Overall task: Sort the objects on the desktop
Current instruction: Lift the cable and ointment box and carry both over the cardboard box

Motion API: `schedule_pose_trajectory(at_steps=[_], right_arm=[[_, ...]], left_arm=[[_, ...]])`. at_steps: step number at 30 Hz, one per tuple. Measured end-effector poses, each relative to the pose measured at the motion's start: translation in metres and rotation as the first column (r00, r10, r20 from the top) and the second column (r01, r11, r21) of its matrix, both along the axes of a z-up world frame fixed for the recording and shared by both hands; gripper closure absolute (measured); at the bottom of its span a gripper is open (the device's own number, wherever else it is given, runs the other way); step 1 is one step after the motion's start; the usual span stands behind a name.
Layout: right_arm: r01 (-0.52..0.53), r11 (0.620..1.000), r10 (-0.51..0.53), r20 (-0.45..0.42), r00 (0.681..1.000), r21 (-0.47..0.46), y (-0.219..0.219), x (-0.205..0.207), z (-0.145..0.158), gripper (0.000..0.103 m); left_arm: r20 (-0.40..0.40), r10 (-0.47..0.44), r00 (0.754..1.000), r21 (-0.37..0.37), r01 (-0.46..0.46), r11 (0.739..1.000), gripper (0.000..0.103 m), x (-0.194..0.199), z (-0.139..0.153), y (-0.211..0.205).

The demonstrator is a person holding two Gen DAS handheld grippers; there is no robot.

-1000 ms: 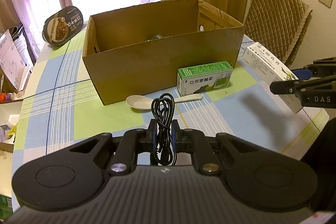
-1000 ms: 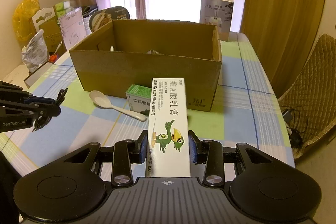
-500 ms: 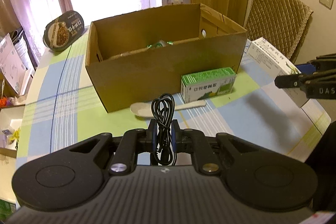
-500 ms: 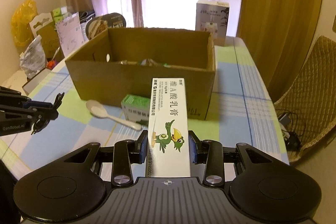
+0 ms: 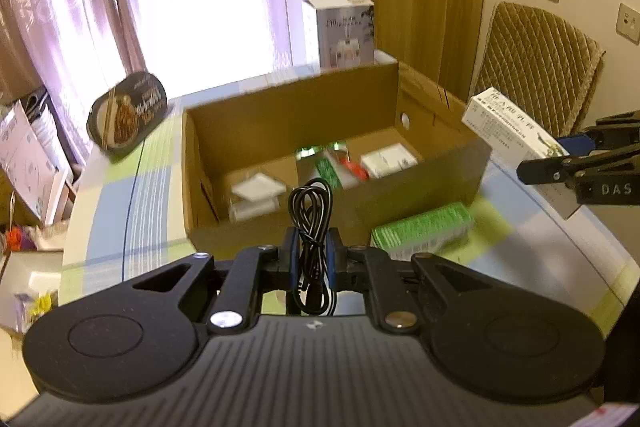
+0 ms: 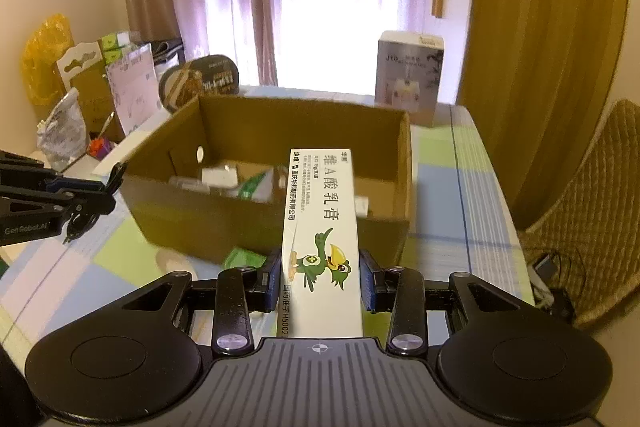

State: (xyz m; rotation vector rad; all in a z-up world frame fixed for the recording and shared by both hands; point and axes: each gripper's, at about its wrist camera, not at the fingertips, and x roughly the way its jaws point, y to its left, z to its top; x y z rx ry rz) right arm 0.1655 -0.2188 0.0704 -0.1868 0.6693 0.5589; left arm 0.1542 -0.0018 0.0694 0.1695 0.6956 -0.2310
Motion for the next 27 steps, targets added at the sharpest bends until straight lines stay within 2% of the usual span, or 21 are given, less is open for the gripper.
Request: schedule_pose_trajectory(at_steps=[11, 18, 27], right_arm=[[-0.025, 0.999, 0.025, 0.019, 1.0, 0.02, 0.027, 0.057, 0.018, 0.068], [-0.032, 0.999, 0.032, 0.012, 0.999, 0.026, 0.043, 0.092, 0.017, 0.068], [-0.036, 0.999, 0.036, -0.016, 0.999, 0.024, 0.059, 0.123, 0.004, 0.068]], left_arm=[[0.019, -0.016, 1.0, -0.016, 0.016, 1.0, 0.093, 0.062, 0.017, -0.004], [0.0, -0.01, 1.0, -0.028, 0.01, 1.0, 0.093, 0.1, 0.012, -0.002], [-0.03, -0.019, 0.999, -0.007, 0.019, 1.0, 0.093, 0.136, -0.004, -0.003]])
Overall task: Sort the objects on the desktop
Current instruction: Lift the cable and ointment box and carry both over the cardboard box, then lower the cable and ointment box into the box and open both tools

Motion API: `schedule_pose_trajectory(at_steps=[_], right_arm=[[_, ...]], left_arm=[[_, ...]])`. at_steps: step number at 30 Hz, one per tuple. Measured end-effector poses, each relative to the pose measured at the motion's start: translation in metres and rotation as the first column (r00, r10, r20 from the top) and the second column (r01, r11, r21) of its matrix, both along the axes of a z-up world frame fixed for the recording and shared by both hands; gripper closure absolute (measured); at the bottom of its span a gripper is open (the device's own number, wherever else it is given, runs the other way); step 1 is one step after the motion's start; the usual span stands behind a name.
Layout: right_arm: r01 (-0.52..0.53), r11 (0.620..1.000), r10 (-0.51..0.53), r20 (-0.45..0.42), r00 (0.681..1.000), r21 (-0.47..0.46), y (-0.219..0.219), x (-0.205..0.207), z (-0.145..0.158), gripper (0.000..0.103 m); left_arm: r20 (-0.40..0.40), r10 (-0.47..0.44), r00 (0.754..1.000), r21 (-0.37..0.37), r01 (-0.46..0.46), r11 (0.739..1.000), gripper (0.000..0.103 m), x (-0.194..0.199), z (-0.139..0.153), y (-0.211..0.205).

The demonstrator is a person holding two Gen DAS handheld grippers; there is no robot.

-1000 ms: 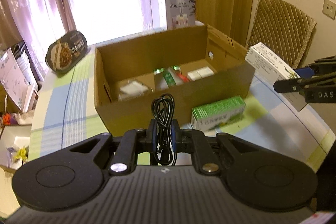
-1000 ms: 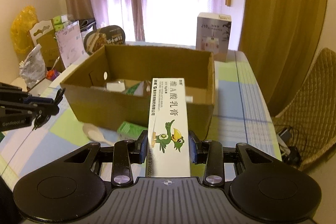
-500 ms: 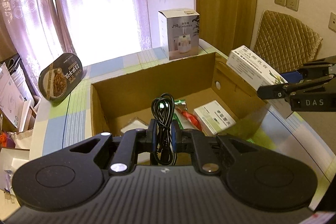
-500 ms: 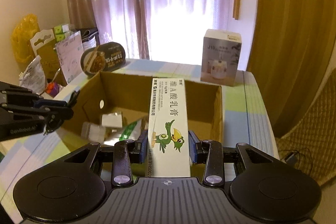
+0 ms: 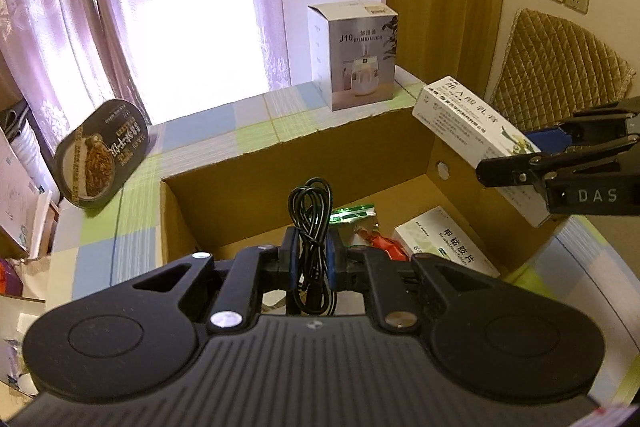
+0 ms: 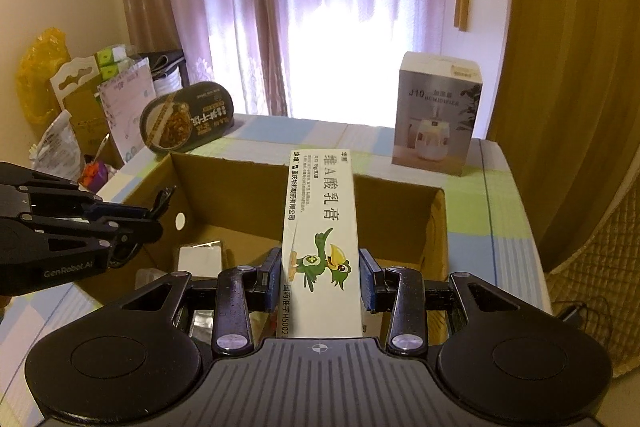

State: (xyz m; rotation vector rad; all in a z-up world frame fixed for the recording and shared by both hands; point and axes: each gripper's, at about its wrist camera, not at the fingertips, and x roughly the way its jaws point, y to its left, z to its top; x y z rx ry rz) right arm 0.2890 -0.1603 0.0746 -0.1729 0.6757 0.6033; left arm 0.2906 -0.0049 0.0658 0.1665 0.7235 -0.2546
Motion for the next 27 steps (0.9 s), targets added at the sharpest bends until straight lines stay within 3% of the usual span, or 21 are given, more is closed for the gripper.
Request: schedule_pose_trajectory(at_steps=[10, 12, 27], right_arm=[[0.001, 1.0, -0.002, -0.032, 0.999, -0.017, 0.005, 0.012, -0.02, 0.068], [0.003, 1.0, -0.004, -0.036, 0.999, -0.018, 0.004, 0.013, -0.022, 0.068], [0.014, 1.0, -0.015, -0.046, 0.999, -0.017, 0.003, 0.013, -0.027, 0.068]], left_arm=[[-0.039, 0.01, 0.999, -0.017, -0.011, 1.0, 0.092, 0.015, -0.023, 0.001], [-0.032, 0.016, 0.999, -0.021, -0.017, 1.0, 0.081, 0.015, -0.024, 0.003], [-0.027, 0.039, 0.999, -0.007, -0.039, 0.999, 0.081, 0.001, -0.026, 0.017]])
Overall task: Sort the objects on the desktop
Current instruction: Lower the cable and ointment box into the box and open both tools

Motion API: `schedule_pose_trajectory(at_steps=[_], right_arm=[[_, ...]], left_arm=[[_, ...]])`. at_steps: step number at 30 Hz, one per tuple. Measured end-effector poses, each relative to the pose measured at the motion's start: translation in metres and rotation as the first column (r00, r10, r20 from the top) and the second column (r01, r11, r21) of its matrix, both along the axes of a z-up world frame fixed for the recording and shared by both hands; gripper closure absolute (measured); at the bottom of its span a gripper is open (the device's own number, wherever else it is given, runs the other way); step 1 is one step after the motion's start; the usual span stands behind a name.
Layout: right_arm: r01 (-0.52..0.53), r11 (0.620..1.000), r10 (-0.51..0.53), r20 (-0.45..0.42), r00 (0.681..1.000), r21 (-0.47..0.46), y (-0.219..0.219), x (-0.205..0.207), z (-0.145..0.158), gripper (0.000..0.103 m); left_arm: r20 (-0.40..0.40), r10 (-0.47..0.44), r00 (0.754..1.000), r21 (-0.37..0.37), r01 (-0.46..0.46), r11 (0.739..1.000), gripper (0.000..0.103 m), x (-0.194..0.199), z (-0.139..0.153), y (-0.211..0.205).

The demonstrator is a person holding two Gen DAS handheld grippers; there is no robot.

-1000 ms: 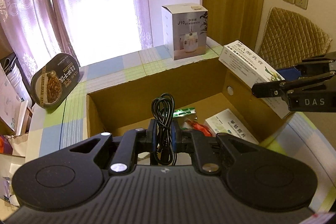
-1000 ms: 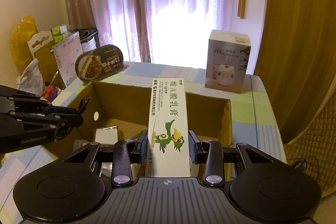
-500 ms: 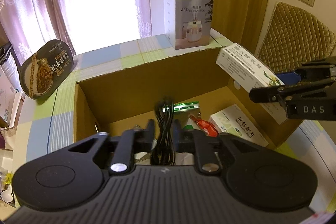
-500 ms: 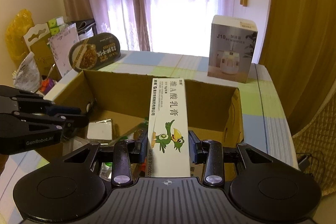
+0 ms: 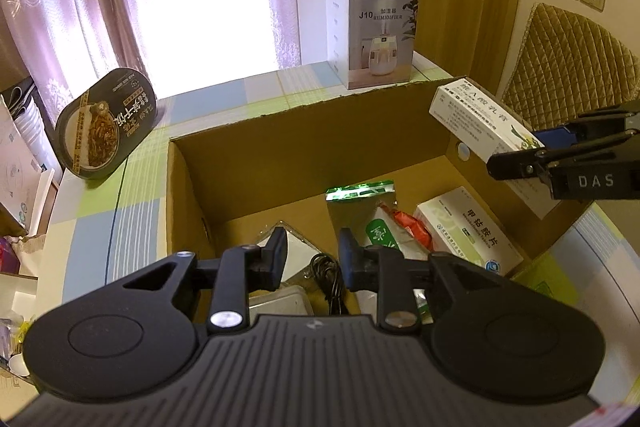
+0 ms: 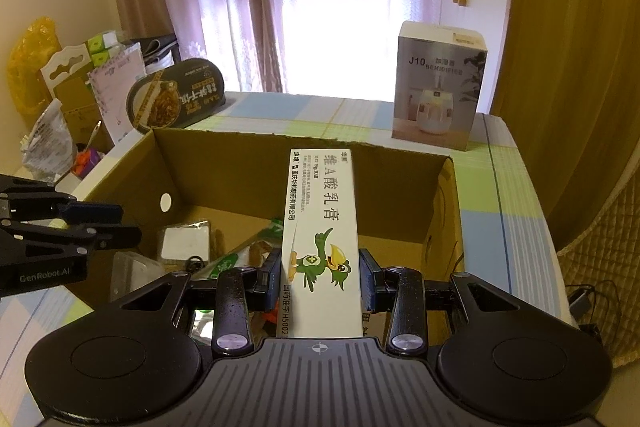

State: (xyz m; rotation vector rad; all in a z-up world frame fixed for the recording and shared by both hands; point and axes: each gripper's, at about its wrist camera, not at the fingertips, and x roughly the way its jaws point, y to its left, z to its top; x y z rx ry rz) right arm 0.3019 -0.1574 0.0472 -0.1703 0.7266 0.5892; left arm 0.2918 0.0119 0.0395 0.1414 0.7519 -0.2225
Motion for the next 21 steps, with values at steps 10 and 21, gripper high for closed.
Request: schedule_pose_trajectory(at_steps=[10, 21], right_arm=[[-0.003, 1.0, 0.003, -0.003, 1.0, -0.001, 0.0058, 0.0006, 0.0004, 0.068], [0.011, 0.999, -0.012, 0.02, 1.0, 0.047, 0.0061, 0.0021, 0.0042, 0.065]], left_arm=[[-0.003, 0.003, 1.0, -0.008, -0.003, 1.0, 0.081, -0.0042, -0.0034, 0.001], [-0.001, 0.011, 1.0, -0.014, -0.011, 1.0, 0.08, -0.0081, -0.0018, 0.0049]])
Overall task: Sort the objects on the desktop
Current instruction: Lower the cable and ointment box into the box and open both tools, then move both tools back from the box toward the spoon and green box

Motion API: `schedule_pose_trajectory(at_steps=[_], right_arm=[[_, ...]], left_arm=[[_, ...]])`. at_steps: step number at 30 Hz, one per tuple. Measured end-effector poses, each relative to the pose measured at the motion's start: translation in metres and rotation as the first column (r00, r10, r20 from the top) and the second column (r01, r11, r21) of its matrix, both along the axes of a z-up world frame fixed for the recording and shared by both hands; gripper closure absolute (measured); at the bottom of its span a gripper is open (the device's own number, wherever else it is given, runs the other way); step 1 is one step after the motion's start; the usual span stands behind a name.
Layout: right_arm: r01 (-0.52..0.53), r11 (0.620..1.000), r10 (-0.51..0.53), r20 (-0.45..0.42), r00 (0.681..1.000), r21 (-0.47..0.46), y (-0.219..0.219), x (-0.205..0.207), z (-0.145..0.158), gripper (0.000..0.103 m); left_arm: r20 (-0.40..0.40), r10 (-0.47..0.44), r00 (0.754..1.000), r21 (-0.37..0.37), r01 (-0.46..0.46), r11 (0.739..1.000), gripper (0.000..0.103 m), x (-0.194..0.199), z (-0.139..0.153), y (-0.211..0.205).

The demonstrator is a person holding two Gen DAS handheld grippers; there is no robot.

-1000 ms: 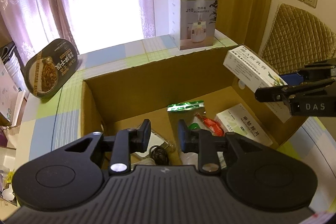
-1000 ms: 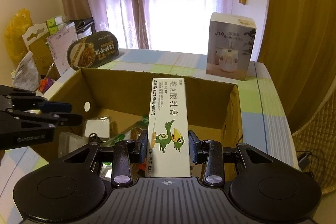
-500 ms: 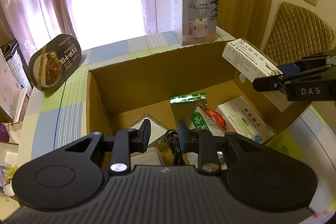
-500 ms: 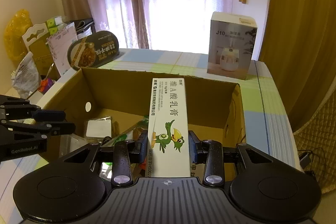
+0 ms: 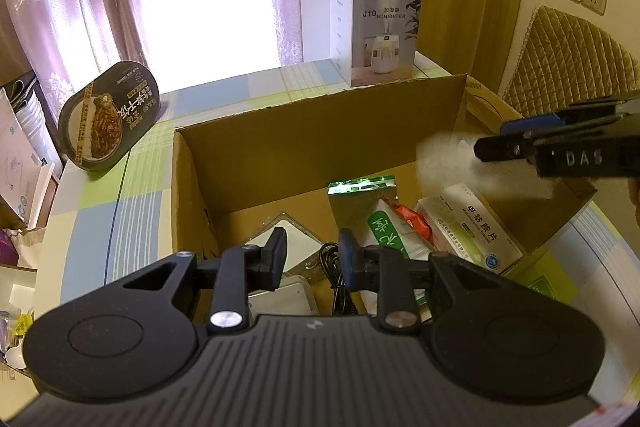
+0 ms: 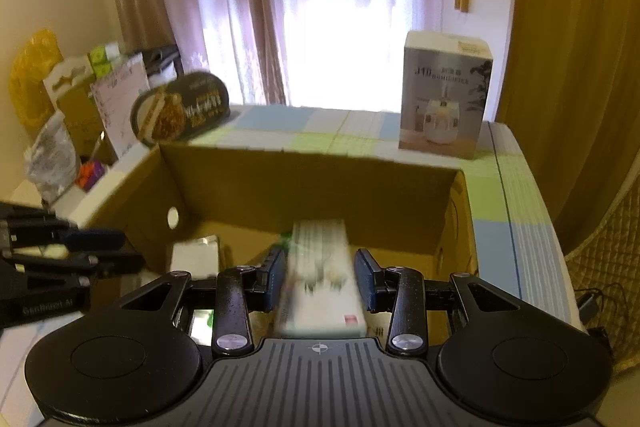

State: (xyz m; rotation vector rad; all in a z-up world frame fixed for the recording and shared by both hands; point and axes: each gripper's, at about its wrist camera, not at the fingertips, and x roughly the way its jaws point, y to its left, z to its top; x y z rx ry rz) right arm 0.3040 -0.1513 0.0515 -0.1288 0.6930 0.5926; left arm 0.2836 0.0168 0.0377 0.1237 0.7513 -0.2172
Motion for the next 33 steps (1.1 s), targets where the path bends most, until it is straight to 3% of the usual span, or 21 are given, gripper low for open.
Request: schedule_pose_trajectory(at_steps=[3, 18, 27, 33], right_arm=[[0.008, 1.0, -0.008, -0.003, 1.0, 0.019, -0.004, 0.0, 0.002, 0.05], [0.063, 0.997, -0.062, -0.015, 0.998, 0.041, -0.043, -0.032, 0.007, 0.045], [0.054, 0.998, -0.055, 0.027, 0.998, 0.039, -0.065, -0.073, 0.022, 0.036], [0.04, 0.999, -0.04, 0.038, 0.998, 0.008, -0.078, -0.103, 0.016, 0.029]], left_arm=[[0.002, 0.002, 1.0, -0.001, -0.002, 1.0, 0.079, -0.002, 0.001, 0.001], [0.012, 0.004, 1.0, -0.023, -0.004, 1.0, 0.075, -0.029, 0.01, -0.001], [0.03, 0.007, 1.0, -0.022, -0.007, 1.0, 0.069, -0.065, 0.021, -0.003], [0.017, 0.017, 1.0, -0.036, -0.016, 0.999, 0.061, -0.097, 0.02, -0.001]])
